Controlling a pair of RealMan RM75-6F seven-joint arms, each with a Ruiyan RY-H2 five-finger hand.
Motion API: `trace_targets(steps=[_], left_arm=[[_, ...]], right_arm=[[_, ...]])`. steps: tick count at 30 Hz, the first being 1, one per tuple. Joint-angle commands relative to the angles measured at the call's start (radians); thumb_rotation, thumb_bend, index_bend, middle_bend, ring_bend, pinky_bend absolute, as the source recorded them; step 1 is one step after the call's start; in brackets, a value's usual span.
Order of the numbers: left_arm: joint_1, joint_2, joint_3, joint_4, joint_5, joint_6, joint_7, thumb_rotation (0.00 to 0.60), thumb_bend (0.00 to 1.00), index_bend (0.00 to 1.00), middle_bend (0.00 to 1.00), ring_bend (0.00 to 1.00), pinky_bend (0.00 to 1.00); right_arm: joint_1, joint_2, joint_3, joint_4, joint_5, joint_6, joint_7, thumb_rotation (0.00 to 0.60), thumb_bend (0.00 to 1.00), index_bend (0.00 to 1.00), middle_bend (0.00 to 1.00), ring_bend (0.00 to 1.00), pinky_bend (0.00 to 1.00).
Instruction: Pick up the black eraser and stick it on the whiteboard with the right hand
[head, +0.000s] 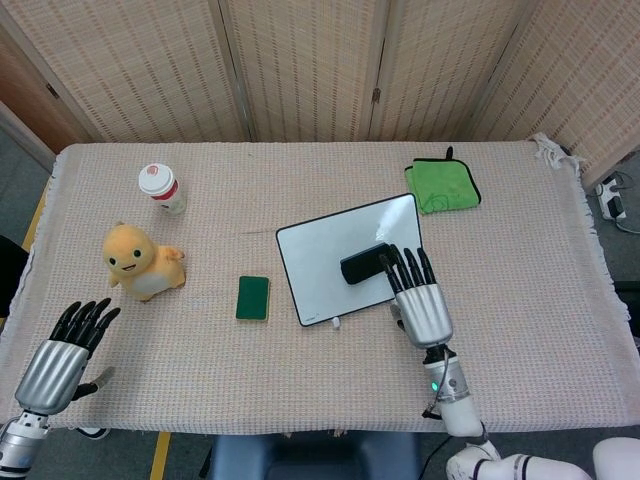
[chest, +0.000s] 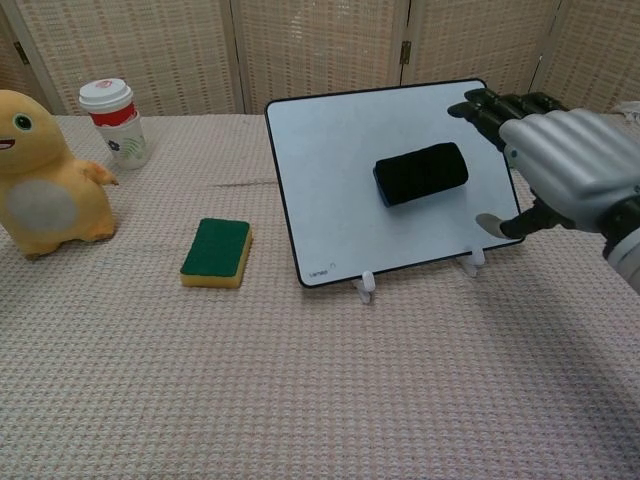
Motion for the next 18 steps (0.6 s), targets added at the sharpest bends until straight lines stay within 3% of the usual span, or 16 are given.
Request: trace_targets(steps=[1, 7, 9, 14, 18], left_arm=[[0.001, -0.004, -0.003, -0.002, -0.005, -0.003, 0.014, 0.600, 0.28, 0.01, 0.05, 0.02, 0.00], [0.003, -0.012, -0.006, -0.002, -0.015, -0.007, 0.037, 0.600, 0.28, 0.01, 0.05, 0.02, 0.00], [0.004, -0.013, -0.008, -0.004, -0.020, -0.009, 0.043, 0.600, 0.28, 0.01, 0.05, 0.02, 0.00], [0.006, -0.018, -0.007, -0.003, -0.014, -0.004, 0.059, 0.600, 0.28, 0.01, 0.05, 0.02, 0.00], [0.008, -0.020, -0.007, -0.002, -0.015, -0.003, 0.065, 0.600, 0.28, 0.01, 0.05, 0.02, 0.00]], right_arm=[[-0.169, 0.305, -0.180, -0.230, -0.060, 0.067, 0.102, 0.600, 0.32, 0.00, 0.00, 0.00, 0.00], [-0.303, 0.403, -0.279, -0.153, -0.105, 0.170, 0.229, 0.600, 0.32, 0.00, 0.00, 0.00, 0.00], [-0.338, 0.394, -0.291, -0.102, -0.117, 0.195, 0.278, 0.600, 0.32, 0.00, 0.00, 0.00, 0.00], [-0.381, 0.398, -0.309, -0.076, -0.236, 0.277, 0.291, 0.600, 0.32, 0.00, 0.00, 0.00, 0.00], [-0.396, 0.416, -0.312, -0.076, -0.271, 0.288, 0.334, 0.600, 0.32, 0.00, 0.00, 0.00, 0.00]])
